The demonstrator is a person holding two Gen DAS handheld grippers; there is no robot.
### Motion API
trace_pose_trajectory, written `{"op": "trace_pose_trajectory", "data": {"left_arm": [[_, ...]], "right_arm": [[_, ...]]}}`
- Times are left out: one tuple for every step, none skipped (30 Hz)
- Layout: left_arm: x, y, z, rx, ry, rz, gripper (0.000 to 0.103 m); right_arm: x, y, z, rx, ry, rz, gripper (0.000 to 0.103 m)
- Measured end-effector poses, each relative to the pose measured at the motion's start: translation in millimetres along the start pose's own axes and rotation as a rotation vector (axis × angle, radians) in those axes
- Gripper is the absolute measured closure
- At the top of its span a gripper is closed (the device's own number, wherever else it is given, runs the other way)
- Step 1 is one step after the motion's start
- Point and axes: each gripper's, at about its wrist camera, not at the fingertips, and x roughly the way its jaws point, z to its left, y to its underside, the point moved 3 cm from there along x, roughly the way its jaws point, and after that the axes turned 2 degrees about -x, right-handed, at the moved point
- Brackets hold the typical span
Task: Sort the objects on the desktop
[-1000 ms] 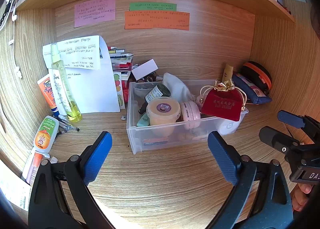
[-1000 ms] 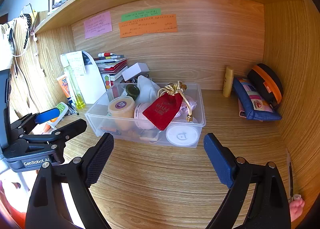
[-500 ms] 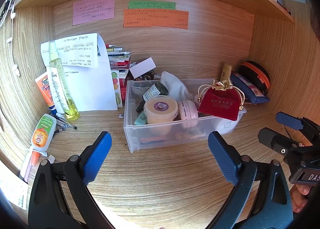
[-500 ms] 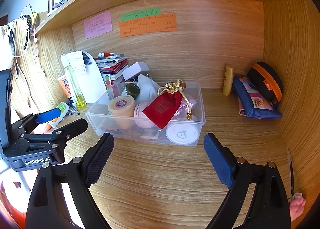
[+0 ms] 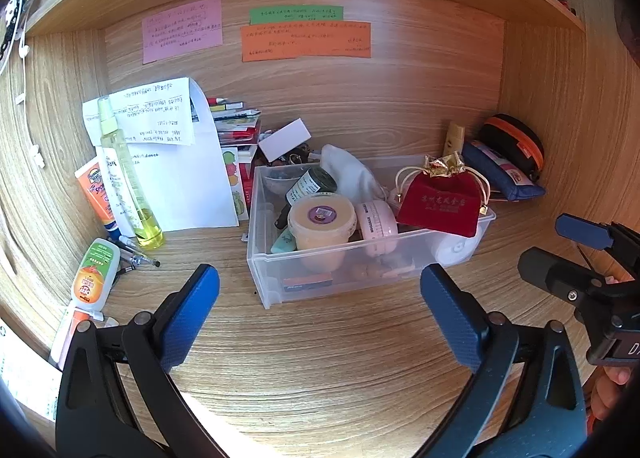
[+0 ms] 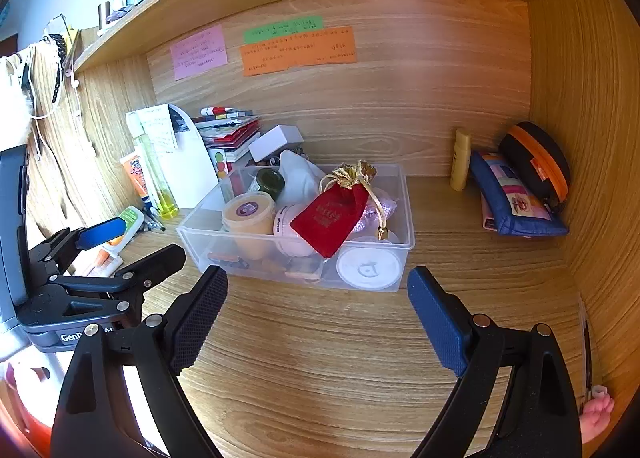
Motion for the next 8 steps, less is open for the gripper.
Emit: {"op": "trace_pose_trajectory", "data": {"left_arm": [[-0.2, -0.2, -0.4, 0.002, -0.001, -0.002, 0.001], [-0.2, -0.3, -0.8, 0.0, 0.0, 0.0, 0.001], [0.3, -0.4, -1.0, -0.003, 0.006, 0.004, 0.001], [0.4, -0.3, -1.2, -0.005, 0.014, 0.005, 0.001], [0.2, 0.0, -1.7, -0.007, 0.018, 0.005, 0.001], [0.0, 0.2, -2.3, -0.007, 0.017, 0.004, 0.001], [0.2, 0.2, -2.0, -0.007, 0.015, 0.003, 0.001], [0.6, 0.2, -2.4, -0.003, 0.016, 0.005, 0.001]], "right_arm": [[0.3, 0.1, 0.2, 0.0, 0.002, 0.001, 0.013], [0.9, 0.4, 0.3, 0.001, 0.002, 0.002, 0.013], [1.3, 0.7, 0.4, 0.002, 0.001, 0.004, 0.013], [1.8, 1.0, 0.2, 0.002, 0.0, 0.006, 0.013], [2.3, 1.7, 0.1, 0.002, 0.001, 0.008, 0.013], [2.9, 2.2, 0.0, 0.003, 0.002, 0.01, 0.013], [3.2, 2.7, 0.0, 0.003, 0.003, 0.011, 0.013], [4.0, 3.0, 0.0, 0.004, 0.002, 0.015, 0.013]]}}
